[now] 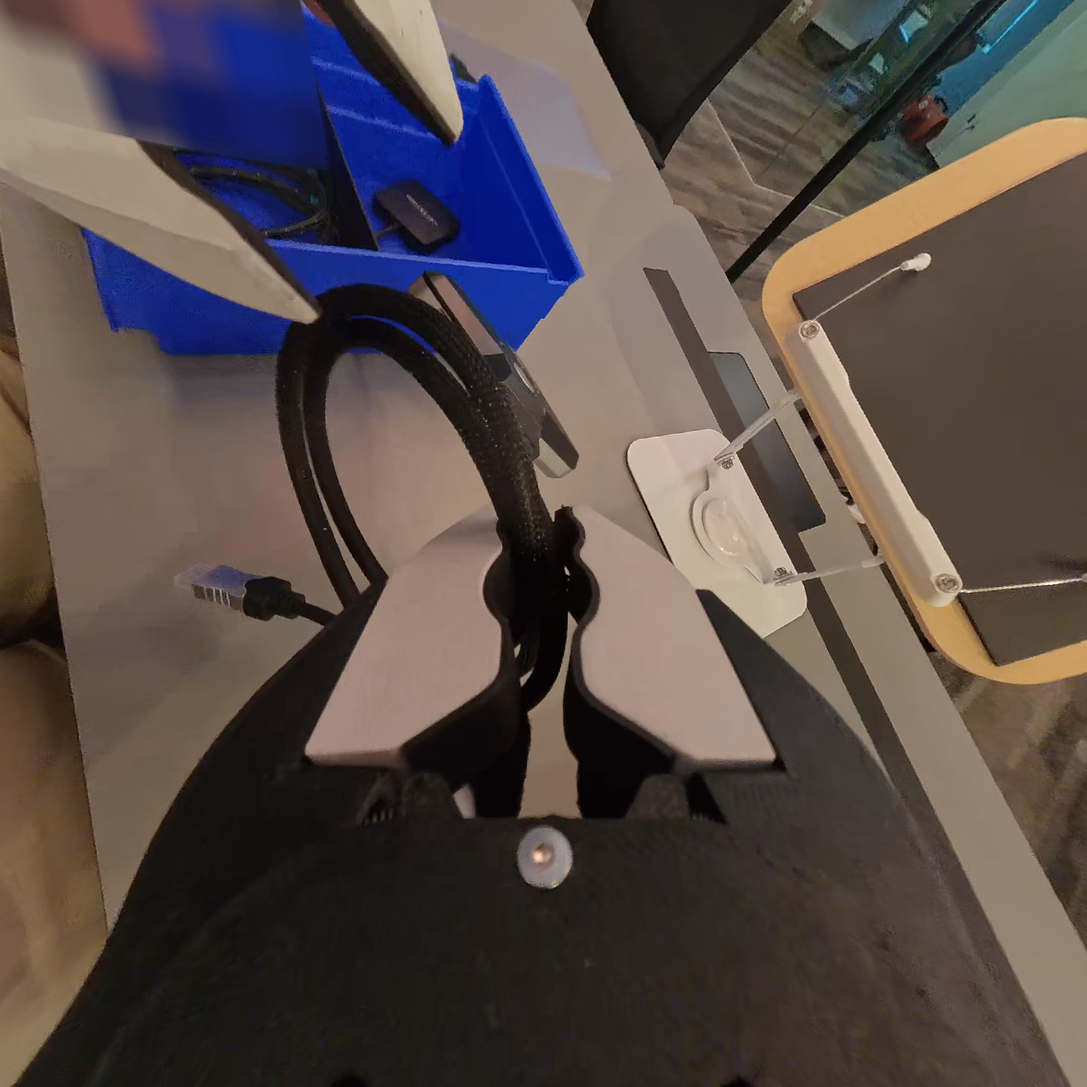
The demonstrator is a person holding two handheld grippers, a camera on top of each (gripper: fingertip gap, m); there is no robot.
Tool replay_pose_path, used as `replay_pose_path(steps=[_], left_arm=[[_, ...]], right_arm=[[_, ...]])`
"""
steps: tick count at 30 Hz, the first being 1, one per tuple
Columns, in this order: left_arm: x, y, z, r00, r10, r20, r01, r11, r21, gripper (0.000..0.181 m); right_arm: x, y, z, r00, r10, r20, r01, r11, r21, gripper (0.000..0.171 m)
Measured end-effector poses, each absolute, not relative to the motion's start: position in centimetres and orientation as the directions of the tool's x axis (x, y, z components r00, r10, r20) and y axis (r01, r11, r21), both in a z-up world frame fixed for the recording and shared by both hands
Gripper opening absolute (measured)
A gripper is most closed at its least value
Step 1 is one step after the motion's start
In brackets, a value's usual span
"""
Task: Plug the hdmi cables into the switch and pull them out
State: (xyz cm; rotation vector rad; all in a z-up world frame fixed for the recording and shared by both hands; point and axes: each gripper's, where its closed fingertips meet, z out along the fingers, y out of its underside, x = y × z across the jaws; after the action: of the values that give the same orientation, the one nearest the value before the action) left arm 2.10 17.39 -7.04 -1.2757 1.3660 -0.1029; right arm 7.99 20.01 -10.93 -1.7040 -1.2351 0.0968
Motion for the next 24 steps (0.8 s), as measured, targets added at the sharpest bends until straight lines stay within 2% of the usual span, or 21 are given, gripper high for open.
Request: replay_pose_path(steps=[2, 6, 9, 12, 14, 17, 18, 19, 20, 24], left_arm=[[1.3, 18.2, -8.3, 0.280, -0.727, -0.627, -0.605, 0.374, -0.703, 0.054], [-0.1, 20.1, -10.3, 0.281, -0.740, -0.611, -0.631, 0.338, -0.699, 0.055], [-0.3, 21.1, -11.6, 0.272, -0.699, -0.661, -0.674, 0.352, -0.649, 0.053], [-0.2, 21.6, -12.7, 0.226, -0.611, -0.759, -0.732, 0.407, -0.546, 0.036], [0.1, 21.3, -12.4, 0.243, -0.584, -0.774, -0.711, 0.436, -0.552, 0.022], [0.4, 21.0, -12.5, 0.240, -0.592, -0.769, -0.708, 0.435, -0.556, 0.021], [0.4, 20.9, -12.6, 0.227, -0.580, -0.782, -0.724, 0.438, -0.534, 0.020], [0.5, 21.0, -12.7, 0.223, -0.578, -0.785, -0.736, 0.429, -0.524, 0.021], [0.5, 21.0, -12.6, 0.226, -0.570, -0.790, -0.742, 0.425, -0.519, 0.021], [-0.2, 21.8, -13.0, 0.225, -0.541, -0.810, -0.804, 0.367, -0.468, 0.020]], right_arm=[[8.5, 20.2, -10.8, 0.491, 0.757, 0.432, 0.652, 0.009, -0.758, 0.011], [9.3, 20.2, -10.8, 0.493, 0.773, 0.399, 0.612, 0.017, -0.790, 0.012], [8.9, 19.5, -10.5, 0.449, 0.803, 0.392, 0.579, 0.072, -0.812, 0.012], [8.2, 18.8, -10.0, 0.419, 0.834, 0.359, 0.517, 0.107, -0.849, 0.012], [8.2, 18.7, -10.1, 0.414, 0.841, 0.347, 0.502, 0.106, -0.858, 0.013], [8.7, 19.0, -10.4, 0.428, 0.840, 0.333, 0.501, 0.086, -0.861, 0.016], [8.9, 19.2, -10.5, 0.437, 0.837, 0.330, 0.513, 0.070, -0.856, 0.026], [9.2, 19.4, -10.7, 0.444, 0.835, 0.325, 0.527, 0.051, -0.849, 0.045], [9.4, 19.3, -10.6, 0.445, 0.836, 0.321, 0.536, 0.038, -0.843, 0.053], [10.6, 18.5, -8.1, 0.449, 0.821, 0.353, 0.504, 0.094, -0.859, 0.056]])
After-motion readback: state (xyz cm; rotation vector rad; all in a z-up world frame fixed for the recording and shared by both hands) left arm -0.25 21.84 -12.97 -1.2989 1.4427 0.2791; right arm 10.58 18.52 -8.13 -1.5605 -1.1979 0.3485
